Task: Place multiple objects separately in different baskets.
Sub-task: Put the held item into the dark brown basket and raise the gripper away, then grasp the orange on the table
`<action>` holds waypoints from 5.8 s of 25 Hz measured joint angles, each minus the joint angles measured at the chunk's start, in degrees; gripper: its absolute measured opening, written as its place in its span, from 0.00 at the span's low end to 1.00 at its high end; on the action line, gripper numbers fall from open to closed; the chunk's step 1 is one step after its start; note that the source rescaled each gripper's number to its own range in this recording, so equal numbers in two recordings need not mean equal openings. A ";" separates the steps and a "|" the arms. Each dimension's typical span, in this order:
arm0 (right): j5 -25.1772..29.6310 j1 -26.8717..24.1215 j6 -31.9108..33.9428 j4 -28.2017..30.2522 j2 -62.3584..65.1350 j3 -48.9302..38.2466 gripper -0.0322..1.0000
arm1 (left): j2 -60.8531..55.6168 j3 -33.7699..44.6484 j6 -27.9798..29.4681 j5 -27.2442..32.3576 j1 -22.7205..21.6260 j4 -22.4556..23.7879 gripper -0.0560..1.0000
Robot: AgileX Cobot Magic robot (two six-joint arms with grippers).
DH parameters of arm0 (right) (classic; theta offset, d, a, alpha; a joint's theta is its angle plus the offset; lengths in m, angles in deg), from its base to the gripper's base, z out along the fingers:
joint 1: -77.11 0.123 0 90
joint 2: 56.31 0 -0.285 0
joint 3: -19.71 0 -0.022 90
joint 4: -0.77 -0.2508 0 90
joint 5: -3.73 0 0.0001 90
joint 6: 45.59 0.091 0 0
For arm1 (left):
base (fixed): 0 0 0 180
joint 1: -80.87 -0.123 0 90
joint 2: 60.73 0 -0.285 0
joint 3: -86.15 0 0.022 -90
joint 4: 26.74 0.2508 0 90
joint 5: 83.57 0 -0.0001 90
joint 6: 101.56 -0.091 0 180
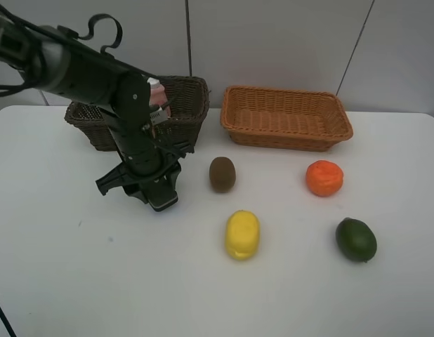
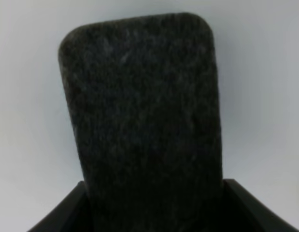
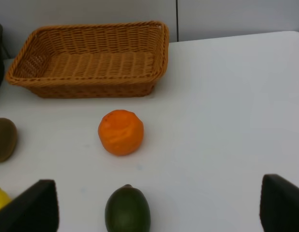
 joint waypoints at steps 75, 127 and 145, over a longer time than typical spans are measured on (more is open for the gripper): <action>0.00 0.00 0.00 0.00 0.00 0.00 0.96 | 1.47 -33.17 -46.16 18.20 -15.92 13.75 0.96; 0.00 0.00 0.00 0.00 0.00 0.00 0.96 | -107.34 35.19 -61.15 34.72 -25.89 -4.20 0.96; 0.00 0.00 0.00 -0.03 0.00 0.00 0.96 | -114.34 37.69 -62.33 28.80 -25.89 -2.41 0.96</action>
